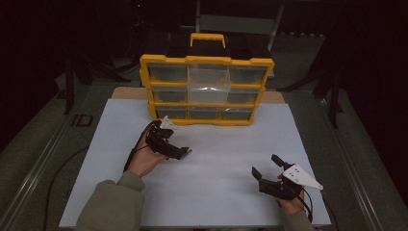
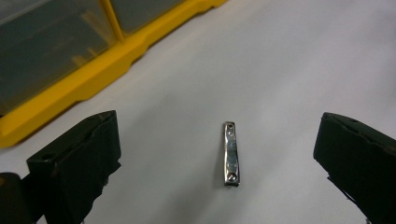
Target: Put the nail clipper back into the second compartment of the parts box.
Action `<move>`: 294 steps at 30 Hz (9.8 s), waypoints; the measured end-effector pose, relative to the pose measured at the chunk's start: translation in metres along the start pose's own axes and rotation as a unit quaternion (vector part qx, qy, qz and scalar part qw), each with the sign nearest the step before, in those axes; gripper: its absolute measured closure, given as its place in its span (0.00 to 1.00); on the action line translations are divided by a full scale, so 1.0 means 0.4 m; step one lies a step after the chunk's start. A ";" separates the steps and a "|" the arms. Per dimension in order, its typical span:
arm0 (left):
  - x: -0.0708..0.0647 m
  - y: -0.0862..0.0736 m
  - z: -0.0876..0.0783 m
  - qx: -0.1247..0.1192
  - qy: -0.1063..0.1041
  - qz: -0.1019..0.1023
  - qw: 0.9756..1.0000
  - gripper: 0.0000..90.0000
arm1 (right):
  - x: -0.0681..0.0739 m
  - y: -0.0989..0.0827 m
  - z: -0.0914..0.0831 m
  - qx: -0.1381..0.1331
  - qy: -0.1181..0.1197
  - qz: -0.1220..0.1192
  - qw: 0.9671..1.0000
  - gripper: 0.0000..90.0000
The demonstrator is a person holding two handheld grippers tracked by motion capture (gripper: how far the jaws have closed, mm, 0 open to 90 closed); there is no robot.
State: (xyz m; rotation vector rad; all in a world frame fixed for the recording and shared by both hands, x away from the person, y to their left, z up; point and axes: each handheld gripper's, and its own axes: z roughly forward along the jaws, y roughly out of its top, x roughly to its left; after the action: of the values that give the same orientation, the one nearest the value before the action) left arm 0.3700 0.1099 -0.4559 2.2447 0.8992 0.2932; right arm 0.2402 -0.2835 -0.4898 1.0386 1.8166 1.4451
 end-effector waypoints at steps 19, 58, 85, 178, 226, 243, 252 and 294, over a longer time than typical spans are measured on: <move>-0.022 -0.008 0.066 0.065 0.009 0.016 0.998 0.12 | -0.001 -0.001 0.000 0.001 -0.001 -0.001 1.000 0.12; -0.030 -0.003 0.128 0.186 -0.004 0.042 0.982 0.76 | -0.001 -0.001 0.001 0.001 -0.001 -0.005 1.000 0.13; -0.030 0.017 0.123 0.194 -0.019 0.035 0.980 0.89 | -0.001 0.000 -0.001 -0.001 0.000 -0.004 1.000 0.13; 0.026 0.068 -0.118 0.060 0.001 0.020 0.998 0.89 | 0.001 0.000 -0.003 -0.006 0.001 -0.002 1.000 0.13; 0.063 0.147 -0.245 0.021 0.005 0.056 0.998 0.89 | 0.002 0.002 -0.004 0.004 -0.008 -0.006 1.000 0.11; 0.073 0.186 -0.281 0.011 0.013 0.064 0.998 0.89 | 0.002 0.001 -0.004 0.005 -0.009 -0.006 1.000 0.11; 0.082 0.209 -0.297 0.002 0.010 0.067 0.998 0.89 | 0.002 0.001 -0.003 0.005 -0.008 -0.007 1.000 0.11; 0.107 0.299 -0.354 -0.027 0.001 0.083 0.996 0.89 | 0.003 -0.001 -0.002 0.008 -0.004 -0.008 1.000 0.11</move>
State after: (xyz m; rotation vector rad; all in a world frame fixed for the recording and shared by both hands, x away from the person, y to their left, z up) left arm 0.4024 0.1501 -0.2728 2.2726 0.6984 0.3918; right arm 0.2391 -0.2831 -0.4900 1.0337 1.8289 1.4184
